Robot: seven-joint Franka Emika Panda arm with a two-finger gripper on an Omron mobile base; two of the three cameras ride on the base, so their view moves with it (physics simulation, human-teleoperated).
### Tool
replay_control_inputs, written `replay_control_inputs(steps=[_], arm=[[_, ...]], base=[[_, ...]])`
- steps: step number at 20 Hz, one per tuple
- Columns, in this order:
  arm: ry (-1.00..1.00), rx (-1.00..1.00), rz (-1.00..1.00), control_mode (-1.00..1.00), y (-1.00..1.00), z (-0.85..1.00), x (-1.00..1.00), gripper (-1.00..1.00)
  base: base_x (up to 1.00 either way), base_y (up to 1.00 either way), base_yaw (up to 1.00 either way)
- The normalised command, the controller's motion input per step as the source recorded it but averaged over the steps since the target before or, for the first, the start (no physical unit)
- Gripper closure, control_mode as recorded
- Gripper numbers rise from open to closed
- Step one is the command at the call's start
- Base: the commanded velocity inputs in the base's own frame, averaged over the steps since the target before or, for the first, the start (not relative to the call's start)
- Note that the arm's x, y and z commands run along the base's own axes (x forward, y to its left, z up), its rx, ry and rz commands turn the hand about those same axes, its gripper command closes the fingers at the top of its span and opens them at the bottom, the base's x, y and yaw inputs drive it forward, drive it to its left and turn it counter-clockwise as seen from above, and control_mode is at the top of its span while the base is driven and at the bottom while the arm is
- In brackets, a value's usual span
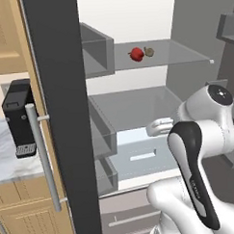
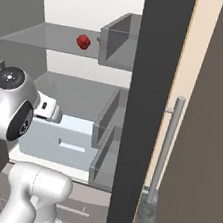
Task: Retrieve the bottle and the shaker from the cabinet and place them next to the mixing bowl on the counter. Then add garlic from the fridge to the mixing bowl.
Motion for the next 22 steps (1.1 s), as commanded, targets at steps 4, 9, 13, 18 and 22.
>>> replay_control_inputs(steps=[4, 9, 13, 18, 22], arm=[[0.00, 0.00, 0.00, 1.00, 0.00, 0.00, 0.00, -1.00], [0.00, 0.00, 0.00, 1.00, 0.00, 0.00, 0.00, -1.00], [0.00, 0.00, 0.00, 1.00, 0.00, 0.00, 0.00, -1.00], [0.00, 0.00, 0.00, 1.00, 0.00, 0.00, 0.00, -1.00], [0.00, 0.00, 0.00, 1.00, 0.00, 0.00, 0.00, -1.00]], base=[[0.38, -0.40, -0.09], [0.57, -0.01, -0.08], [0.30, 0.00, -0.05], [0.00, 0.00, 0.00], [0.00, 0.00, 0.00]])
